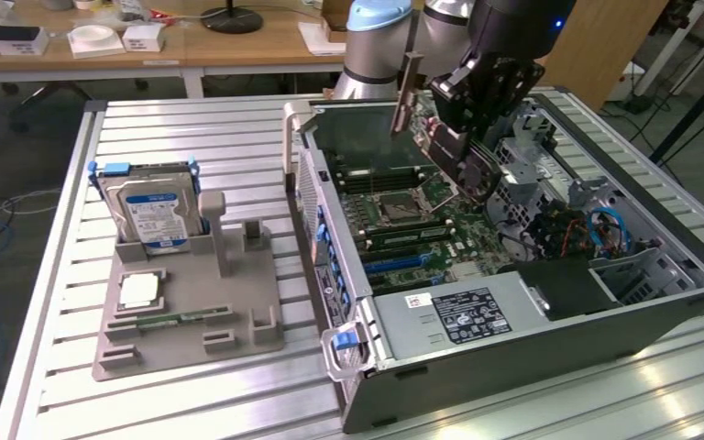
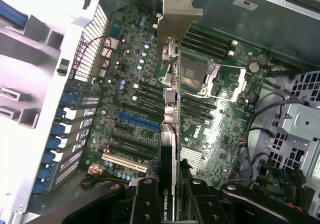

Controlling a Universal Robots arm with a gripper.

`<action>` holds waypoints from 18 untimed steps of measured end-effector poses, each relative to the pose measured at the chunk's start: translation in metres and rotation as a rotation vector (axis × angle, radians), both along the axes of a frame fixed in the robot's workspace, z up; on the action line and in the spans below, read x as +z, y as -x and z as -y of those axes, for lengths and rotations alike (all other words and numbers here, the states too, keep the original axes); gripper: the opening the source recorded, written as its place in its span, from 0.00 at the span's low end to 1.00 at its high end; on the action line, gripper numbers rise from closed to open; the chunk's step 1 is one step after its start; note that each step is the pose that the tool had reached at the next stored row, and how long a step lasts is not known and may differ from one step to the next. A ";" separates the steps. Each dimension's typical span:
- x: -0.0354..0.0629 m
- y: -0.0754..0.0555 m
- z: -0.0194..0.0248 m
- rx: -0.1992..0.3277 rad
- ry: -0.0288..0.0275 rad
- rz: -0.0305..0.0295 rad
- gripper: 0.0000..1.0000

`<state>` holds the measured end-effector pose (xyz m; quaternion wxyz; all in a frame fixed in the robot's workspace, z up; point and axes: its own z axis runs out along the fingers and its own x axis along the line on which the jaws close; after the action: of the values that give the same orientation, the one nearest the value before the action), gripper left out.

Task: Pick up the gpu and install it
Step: 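Insert the gpu into the slot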

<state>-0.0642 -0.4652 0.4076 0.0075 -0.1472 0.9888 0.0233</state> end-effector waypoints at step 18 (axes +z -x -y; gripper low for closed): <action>0.0000 0.000 0.0000 0.061 0.0000 0.0000 0.26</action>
<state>-0.0642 -0.4653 0.4077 0.0068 -0.1771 0.9839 0.0235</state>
